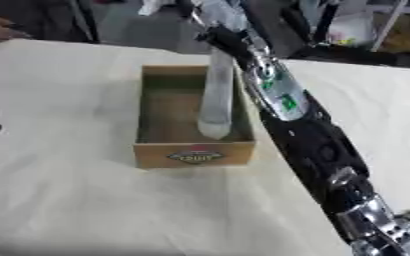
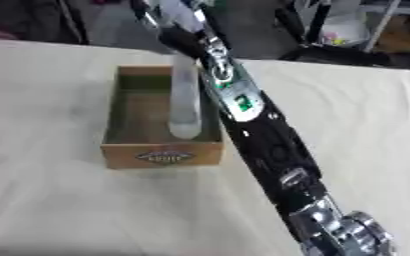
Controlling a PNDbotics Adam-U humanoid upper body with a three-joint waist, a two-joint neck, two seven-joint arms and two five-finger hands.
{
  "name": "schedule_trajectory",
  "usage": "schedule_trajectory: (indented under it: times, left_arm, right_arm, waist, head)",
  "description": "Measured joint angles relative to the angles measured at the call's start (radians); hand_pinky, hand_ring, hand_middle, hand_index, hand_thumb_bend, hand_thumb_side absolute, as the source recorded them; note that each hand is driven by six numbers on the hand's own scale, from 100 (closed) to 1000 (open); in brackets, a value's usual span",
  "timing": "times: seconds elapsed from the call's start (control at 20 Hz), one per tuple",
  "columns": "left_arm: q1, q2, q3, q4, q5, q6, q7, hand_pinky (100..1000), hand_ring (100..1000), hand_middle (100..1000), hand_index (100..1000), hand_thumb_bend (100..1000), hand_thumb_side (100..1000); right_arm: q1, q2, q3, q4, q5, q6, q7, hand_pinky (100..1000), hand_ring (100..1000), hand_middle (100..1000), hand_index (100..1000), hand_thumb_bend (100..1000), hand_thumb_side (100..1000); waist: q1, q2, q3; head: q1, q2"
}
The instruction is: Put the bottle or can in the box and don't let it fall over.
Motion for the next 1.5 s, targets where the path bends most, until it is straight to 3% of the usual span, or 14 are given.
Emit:
schedule_trajectory:
  times: [0.25,0.55,1.0,1.15,1.5]
  left_arm:
    - [0.0,0.0,0.0,0.0,0.0,0.0,0.0,747,774,657,821,502,744]
    - [0.0,0.0,0.001,0.0,0.0,0.0,0.002,747,774,656,820,504,743]
    - [0.008,0.0,0.004,0.001,0.0,0.0,0.007,748,774,655,820,503,743]
    - [0.015,0.0,0.007,0.004,0.0,0.001,0.008,747,774,655,821,502,744]
    - [0.023,0.0,0.011,0.007,0.0,0.0,0.013,747,773,654,821,503,743]
  right_arm:
    - [0.027,0.012,0.009,0.007,0.081,-0.023,0.043,513,545,501,712,652,468]
    - [0.046,0.012,0.014,0.005,0.124,-0.042,0.088,594,700,750,861,660,492]
    - [0.083,-0.01,0.013,-0.021,0.099,-0.041,0.117,691,813,869,973,695,560]
    - [0.097,-0.027,0.013,-0.039,0.074,-0.038,0.126,748,880,949,1000,746,604]
    - [0.136,-0.072,0.001,-0.101,0.008,-0.028,0.133,745,876,939,1000,731,623]
  waist:
    - [-0.005,0.0,-0.006]
    - [-0.005,0.0,-0.016]
    - [-0.005,-0.009,-0.043]
    - [-0.005,-0.014,-0.053]
    - [-0.008,-0.021,-0.07]
  head:
    - [-0.003,-0.008]
    - [-0.003,-0.01]
    - [0.011,-0.01]
    - [0.017,-0.01]
    - [0.032,-0.01]
